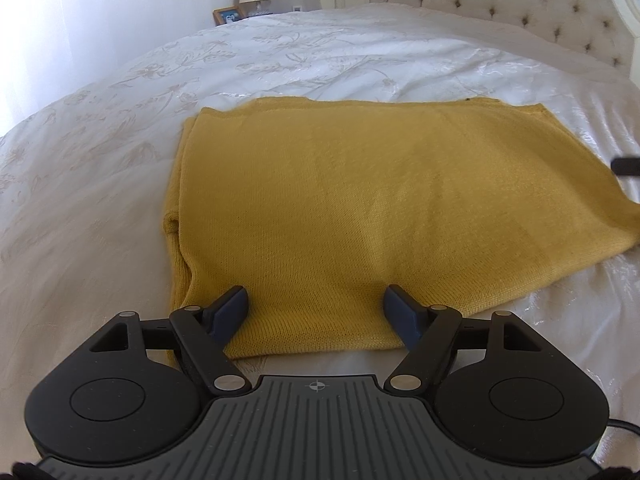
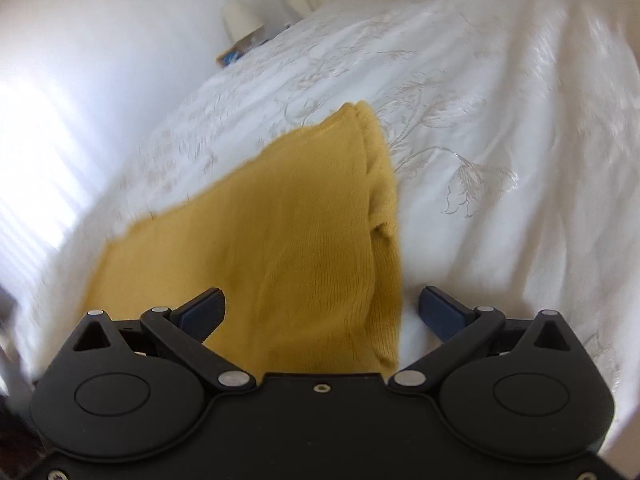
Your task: Fold small clothes
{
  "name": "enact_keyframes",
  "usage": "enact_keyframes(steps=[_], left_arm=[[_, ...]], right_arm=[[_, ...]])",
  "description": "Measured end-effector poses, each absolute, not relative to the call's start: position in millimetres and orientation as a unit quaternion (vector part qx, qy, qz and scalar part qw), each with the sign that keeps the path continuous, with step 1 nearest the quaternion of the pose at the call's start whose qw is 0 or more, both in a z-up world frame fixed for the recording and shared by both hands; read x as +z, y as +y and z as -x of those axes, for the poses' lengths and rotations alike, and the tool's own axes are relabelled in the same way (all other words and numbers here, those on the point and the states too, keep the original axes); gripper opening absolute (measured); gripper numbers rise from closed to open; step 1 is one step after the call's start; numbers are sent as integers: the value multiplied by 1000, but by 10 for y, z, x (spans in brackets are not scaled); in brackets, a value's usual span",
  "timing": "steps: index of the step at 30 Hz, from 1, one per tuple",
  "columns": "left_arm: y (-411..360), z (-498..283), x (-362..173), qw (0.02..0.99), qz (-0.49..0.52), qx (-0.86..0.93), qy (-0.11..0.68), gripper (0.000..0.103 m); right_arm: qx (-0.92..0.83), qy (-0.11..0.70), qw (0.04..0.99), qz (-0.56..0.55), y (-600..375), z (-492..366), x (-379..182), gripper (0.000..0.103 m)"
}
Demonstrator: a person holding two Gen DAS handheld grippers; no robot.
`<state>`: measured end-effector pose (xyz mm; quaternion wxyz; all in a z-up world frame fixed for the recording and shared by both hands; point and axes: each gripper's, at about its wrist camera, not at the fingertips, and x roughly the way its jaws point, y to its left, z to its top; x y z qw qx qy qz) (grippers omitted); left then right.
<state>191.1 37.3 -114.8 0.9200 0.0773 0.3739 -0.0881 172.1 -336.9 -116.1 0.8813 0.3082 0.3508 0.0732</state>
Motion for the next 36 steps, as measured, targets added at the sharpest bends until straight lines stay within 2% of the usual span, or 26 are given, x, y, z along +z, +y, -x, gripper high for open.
enact_keyframes(steps=[3,6,18,19,21,22,24,28,36], left_arm=[[382,-1915,-1150,920,-77,-89,373,75],[378,-1898,-1159,922,-77,-88,370,75],[344,-1956,-1073,913,-76,-80,392,74],[355,-1982,-1048,910,-73,-83,399,74],[376,-2036,-997,903,-65,-91,414,73],[388,-2065,-960,899,-60,-93,423,73],[416,-2107,-854,897,-37,-91,431,72],[371,-2218,-562,908,29,-96,407,72],[-285,-2869,-409,915,4,-97,391,72]], right_arm=[[89,337,848,-400,-3608,-1827,-1241,103],[97,322,829,-446,-3757,-1916,-1329,103],[137,316,855,-388,-3573,-2322,-1316,102],[139,322,855,-382,-3565,-2349,-1313,99],[144,339,853,-368,-3555,-2371,-1304,51],[143,352,846,-374,-3570,-2392,-1333,42],[134,362,831,-401,-3618,-2411,-1403,36],[130,372,824,-407,-3644,-2401,-1366,36],[127,389,827,-385,-3575,-2435,-1318,37]])
